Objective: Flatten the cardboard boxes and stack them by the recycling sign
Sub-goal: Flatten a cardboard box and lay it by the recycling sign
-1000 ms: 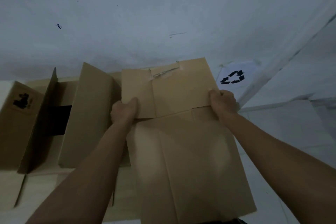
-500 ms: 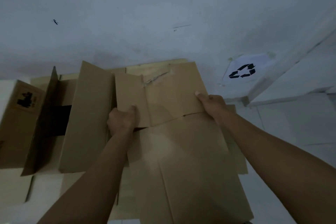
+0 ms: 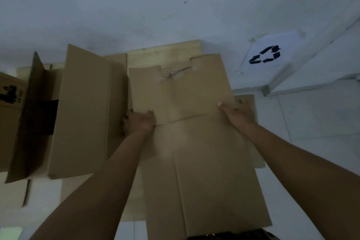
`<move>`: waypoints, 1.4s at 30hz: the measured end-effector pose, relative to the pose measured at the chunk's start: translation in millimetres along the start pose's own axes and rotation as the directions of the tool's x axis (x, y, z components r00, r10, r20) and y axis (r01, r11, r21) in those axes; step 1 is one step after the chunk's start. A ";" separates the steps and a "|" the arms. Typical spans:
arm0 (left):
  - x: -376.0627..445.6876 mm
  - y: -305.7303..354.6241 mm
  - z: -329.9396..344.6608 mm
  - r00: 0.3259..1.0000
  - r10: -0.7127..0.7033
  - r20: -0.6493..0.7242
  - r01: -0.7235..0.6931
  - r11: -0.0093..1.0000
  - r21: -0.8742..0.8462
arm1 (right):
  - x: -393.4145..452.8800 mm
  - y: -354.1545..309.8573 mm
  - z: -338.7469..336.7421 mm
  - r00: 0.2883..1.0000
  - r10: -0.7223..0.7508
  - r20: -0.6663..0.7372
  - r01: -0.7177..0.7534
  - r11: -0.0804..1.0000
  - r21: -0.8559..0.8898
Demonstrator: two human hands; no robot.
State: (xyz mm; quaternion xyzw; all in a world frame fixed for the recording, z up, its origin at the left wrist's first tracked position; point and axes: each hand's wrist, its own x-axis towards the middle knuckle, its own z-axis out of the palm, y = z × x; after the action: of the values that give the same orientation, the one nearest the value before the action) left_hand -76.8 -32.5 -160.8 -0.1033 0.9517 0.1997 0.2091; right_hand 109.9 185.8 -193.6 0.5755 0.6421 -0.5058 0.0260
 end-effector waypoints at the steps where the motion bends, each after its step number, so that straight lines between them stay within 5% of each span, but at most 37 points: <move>1: -0.5 -2.3 2.0 1.000 0.003 -0.010 -0.003 1.000 0.025 | -2.2 5.7 0.6 1.000 0.004 0.031 -0.004 1.000 0.005; 5: 0.4 -11.8 2.3 0.999 -0.033 0.004 0.033 0.999 -0.009 | -7.5 16.5 -1.6 0.996 -0.074 0.044 0.071 0.995 0.066; 9: -5.0 -18.9 0.0 0.997 -0.034 0.075 0.056 0.947 -0.317 | -10.9 8.1 -9.0 0.989 -0.146 -0.027 0.147 0.988 0.049; 16: -39.5 -11.8 -21.6 0.964 0.244 0.110 -0.194 0.919 -0.343 | -39.6 -11.4 -9.2 0.954 -0.294 -0.051 0.290 0.954 -0.081; 22: -86.8 2.1 -44.7 0.891 0.453 -0.004 -0.443 0.870 -0.214 | -82.8 -16.5 -30.1 0.892 -0.448 -0.065 0.409 0.859 -0.308; 27: -125.7 12.2 -52.6 0.837 0.547 -0.027 -0.532 0.799 -0.281 | -120.2 -0.8 -67.5 0.800 -0.560 -0.217 0.444 0.795 -0.414; 33: -183.6 32.7 -30.6 0.764 0.636 0.110 -0.519 0.707 -0.481 | -140.3 28.0 -136.0 0.768 -0.514 -0.382 0.391 0.849 -0.356; 42: -275.7 70.9 79.2 0.821 0.572 -0.007 -0.555 0.794 -0.249 | -91.6 116.7 -230.0 0.803 -0.443 -0.399 0.335 0.889 -0.313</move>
State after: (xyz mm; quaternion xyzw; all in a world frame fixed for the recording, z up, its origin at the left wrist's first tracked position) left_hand 177.3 95.9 -81.8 0.1671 0.9002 0.3696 0.1584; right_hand 356.2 256.5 -97.4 0.5265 0.7881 -0.2724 -0.1659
